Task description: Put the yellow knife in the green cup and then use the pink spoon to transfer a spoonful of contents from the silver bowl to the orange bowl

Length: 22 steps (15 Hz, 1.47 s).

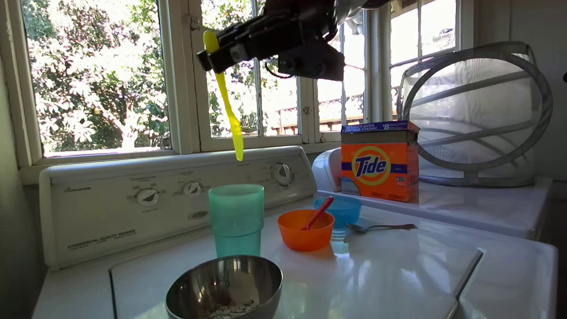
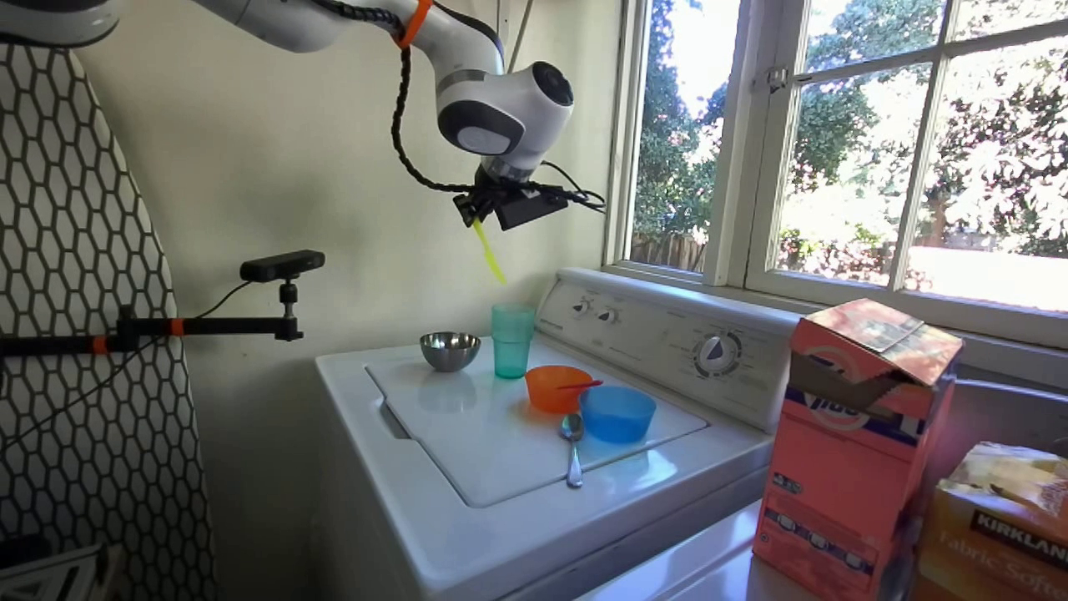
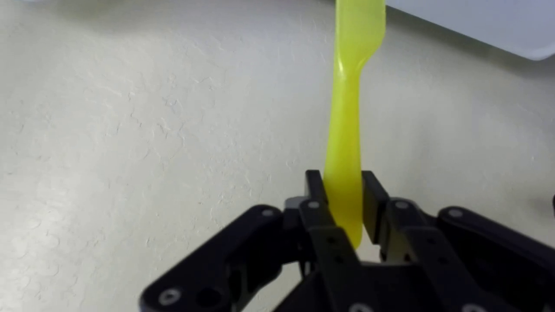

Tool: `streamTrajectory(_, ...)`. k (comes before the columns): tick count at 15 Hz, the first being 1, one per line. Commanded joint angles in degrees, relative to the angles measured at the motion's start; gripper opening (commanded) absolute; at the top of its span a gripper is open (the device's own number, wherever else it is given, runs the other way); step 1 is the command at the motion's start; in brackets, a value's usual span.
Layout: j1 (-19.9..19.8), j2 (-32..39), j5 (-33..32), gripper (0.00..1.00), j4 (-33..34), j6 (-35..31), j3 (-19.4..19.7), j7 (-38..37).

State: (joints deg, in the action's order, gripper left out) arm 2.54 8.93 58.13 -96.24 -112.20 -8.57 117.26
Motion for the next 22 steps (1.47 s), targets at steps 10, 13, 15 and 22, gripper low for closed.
streamTrajectory(10,-1.94,13.93,4.42,0.06,12.55,7.12,1.71,-6.05)
streamTrajectory(13,-1.92,14.68,2.96,0.06,12.0,8.82,2.29,-8.93)
streamTrajectory(15,-1.85,15.31,2.56,0.06,11.93,10.18,2.25,-9.99)
streamTrajectory(22,-1.35,19.24,0.57,0.06,13.03,10.24,2.49,-14.79)
